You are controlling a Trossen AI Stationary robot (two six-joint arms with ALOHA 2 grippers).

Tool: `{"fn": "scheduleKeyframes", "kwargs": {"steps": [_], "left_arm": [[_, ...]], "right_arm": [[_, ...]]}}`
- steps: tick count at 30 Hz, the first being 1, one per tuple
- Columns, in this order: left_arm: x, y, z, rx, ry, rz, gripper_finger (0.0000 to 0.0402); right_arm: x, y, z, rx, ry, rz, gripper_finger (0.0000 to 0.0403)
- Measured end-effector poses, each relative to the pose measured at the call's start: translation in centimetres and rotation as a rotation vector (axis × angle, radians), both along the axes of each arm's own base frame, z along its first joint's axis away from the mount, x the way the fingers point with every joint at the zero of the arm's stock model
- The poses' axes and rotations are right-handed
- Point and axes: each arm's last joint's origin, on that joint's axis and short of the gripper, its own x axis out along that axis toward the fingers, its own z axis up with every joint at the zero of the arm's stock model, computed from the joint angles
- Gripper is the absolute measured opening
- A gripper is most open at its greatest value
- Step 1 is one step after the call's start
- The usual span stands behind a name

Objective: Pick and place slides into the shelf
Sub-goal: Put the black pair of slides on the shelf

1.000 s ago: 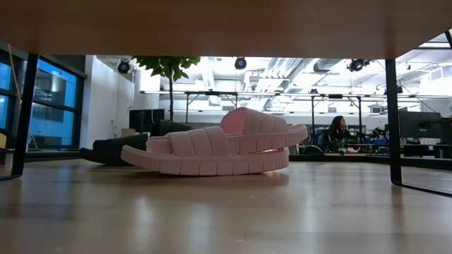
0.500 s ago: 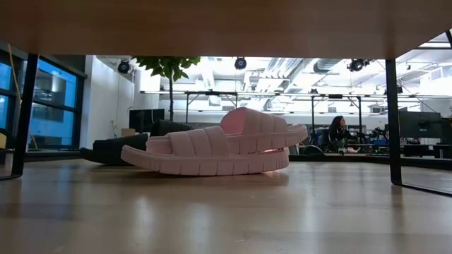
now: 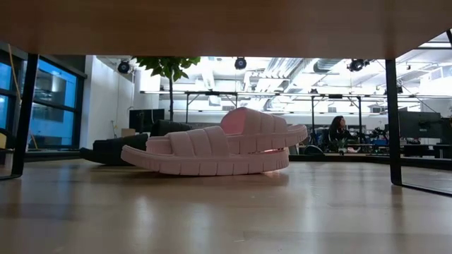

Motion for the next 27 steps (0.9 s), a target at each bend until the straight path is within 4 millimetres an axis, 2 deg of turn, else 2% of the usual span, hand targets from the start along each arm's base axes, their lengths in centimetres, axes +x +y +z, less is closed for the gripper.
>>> {"fn": "scheduleKeyframes", "kwargs": {"steps": [5,10,14,23,27], "left_arm": [[1.3,-0.1,-0.4,-0.003,0.029,-0.006,0.0001],[2.4,-0.2,-0.8,-0.010,0.054,0.004,0.0001],[2.7,0.0,-0.9,-0.034,0.056,0.087,0.0001],[2.8,0.1,-0.8,-0.083,0.043,0.209,0.0001],[2.9,0.2,-0.8,-0.089,0.037,0.225,0.0001]], "right_arm": [[0.0,-1.0,0.1,-0.072,-0.013,-0.069,0.0009],[-0.7,-2.6,-0.5,-0.161,0.088,-0.125,0.0003],[-1.4,-3.5,-0.5,-0.228,0.144,-0.130,0.0001],[-4.3,-5.7,2.8,-0.259,0.048,-0.105,0.0001],[-5.5,-6.5,4.4,-0.201,-0.043,-0.069,0.0000]]}}
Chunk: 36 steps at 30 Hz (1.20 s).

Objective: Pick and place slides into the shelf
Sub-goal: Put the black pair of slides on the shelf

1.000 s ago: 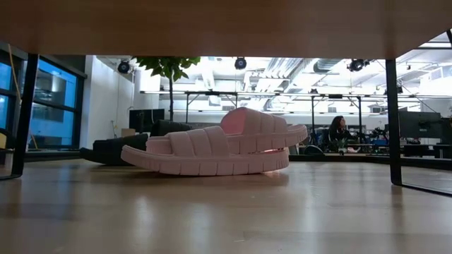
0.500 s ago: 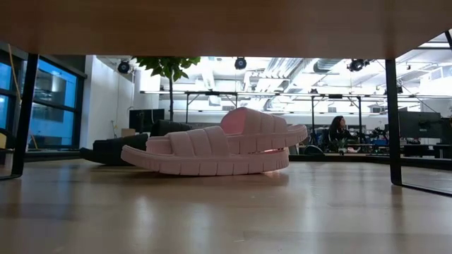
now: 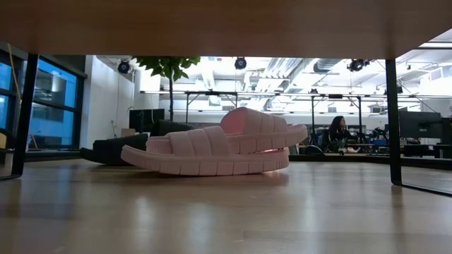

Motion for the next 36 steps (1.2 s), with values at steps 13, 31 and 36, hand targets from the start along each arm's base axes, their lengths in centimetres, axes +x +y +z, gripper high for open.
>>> {"fn": "scheduleKeyframes", "kwargs": {"steps": [13,31,36], "left_arm": [[0.4,0.0,0.5,0.062,-0.064,-0.030,0.0001],[1.6,1.7,-0.5,-0.057,-0.018,0.317,0.0001],[1.8,3.4,-1.0,-0.122,-0.006,0.303,0.0001]], "right_arm": [[-0.4,-2.3,-4.1,0.158,-0.034,-0.004,0.0000],[-1.9,-4.2,-6.2,0.294,-0.144,-0.386,0.0000],[-1.8,-4.2,-6.2,0.291,-0.149,-0.383,0.0000]]}}
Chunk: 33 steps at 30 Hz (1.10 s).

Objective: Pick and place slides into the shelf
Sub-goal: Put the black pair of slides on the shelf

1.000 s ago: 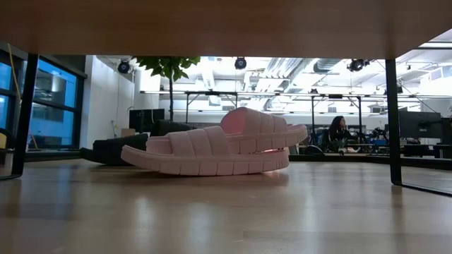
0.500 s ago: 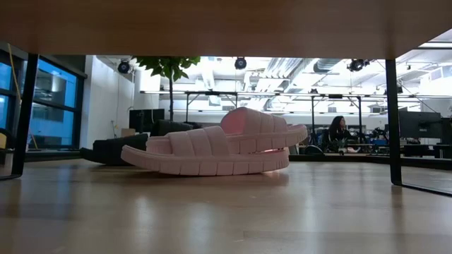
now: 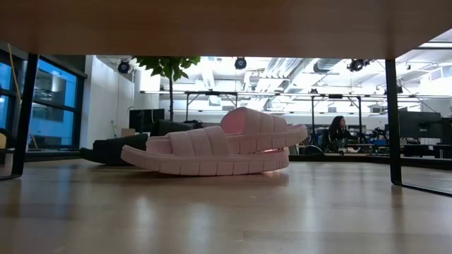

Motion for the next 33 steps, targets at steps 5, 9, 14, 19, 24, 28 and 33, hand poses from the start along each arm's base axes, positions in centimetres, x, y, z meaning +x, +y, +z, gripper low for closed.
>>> {"fn": "scheduleKeyframes", "kwargs": {"steps": [5,9,14,19,24,28,33], "left_arm": [[0.8,1.4,-0.8,-0.064,-0.129,0.022,0.0001],[1.5,2.1,-2.1,-0.143,-0.237,0.030,0.0001],[1.7,2.4,-4.2,-0.194,-0.262,0.091,0.0001],[1.3,2.4,-6.9,-0.259,-0.218,0.166,0.0001],[1.0,2.4,-8.2,-0.278,-0.283,0.209,0.0001],[0.7,2.4,-8.9,-0.282,-0.293,0.259,0.0001],[0.3,2.9,-9.8,-0.313,-0.290,0.335,0.0001]], "right_arm": [[0.0,-0.1,0.0,-0.047,0.009,0.042,0.0000],[-0.2,-0.8,-0.2,-0.077,0.041,0.063,0.0000],[-0.8,-2.3,-0.5,-0.091,0.097,0.081,0.0000],[-1.4,-3.3,-0.6,-0.103,0.117,0.092,0.0000],[-3.5,-3.6,-1.2,-0.082,0.056,0.067,0.0000],[-5.9,-3.6,-1.7,-0.024,-0.061,0.046,0.0000],[-8.5,-3.3,-1.7,0.008,-0.161,-0.002,0.0000]]}}
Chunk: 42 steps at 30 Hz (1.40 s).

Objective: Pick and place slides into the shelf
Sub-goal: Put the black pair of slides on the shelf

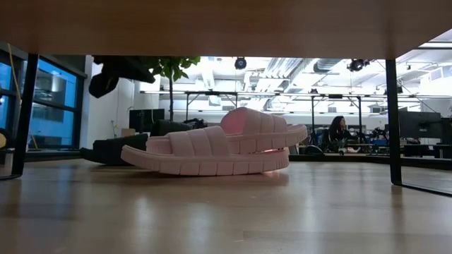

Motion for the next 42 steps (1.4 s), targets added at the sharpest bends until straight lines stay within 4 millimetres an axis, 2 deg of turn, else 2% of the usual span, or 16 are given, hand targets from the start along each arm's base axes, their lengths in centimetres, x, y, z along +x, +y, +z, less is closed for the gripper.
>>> {"fn": "scheduleKeyframes", "kwargs": {"steps": [8,17,23,26,34,38,42], "left_arm": [[-0.9,2.0,-0.9,-0.056,-0.042,0.134,0.0001],[-1.9,3.3,-1.5,-0.110,-0.001,0.215,0.0001],[-1.6,3.5,-2.2,-0.152,0.040,0.207,0.0005],[-1.2,3.8,-2.3,-0.146,0.022,0.200,0.0032],[-0.3,4.2,-3.4,-0.227,0.032,0.219,0.0142],[0.1,4.5,-3.8,-0.250,0.025,0.247,0.0167],[0.5,4.7,-4.1,-0.260,0.025,0.265,0.0172]], "right_arm": [[-2.1,0.4,1.0,0.003,-0.076,-0.036,0.0000],[-2.0,0.4,1.0,-0.010,-0.069,-0.027,0.0000],[-2.0,0.4,1.0,-0.021,-0.067,-0.019,0.0000],[-2.0,0.4,1.0,-0.028,-0.065,-0.014,0.0000],[-2.0,0.4,1.0,-0.038,-0.061,-0.005,0.0000],[-2.1,0.4,0.9,-0.033,-0.052,-0.001,0.0000],[-2.1,0.4,0.8,-0.029,-0.043,0.004,0.0000]]}}
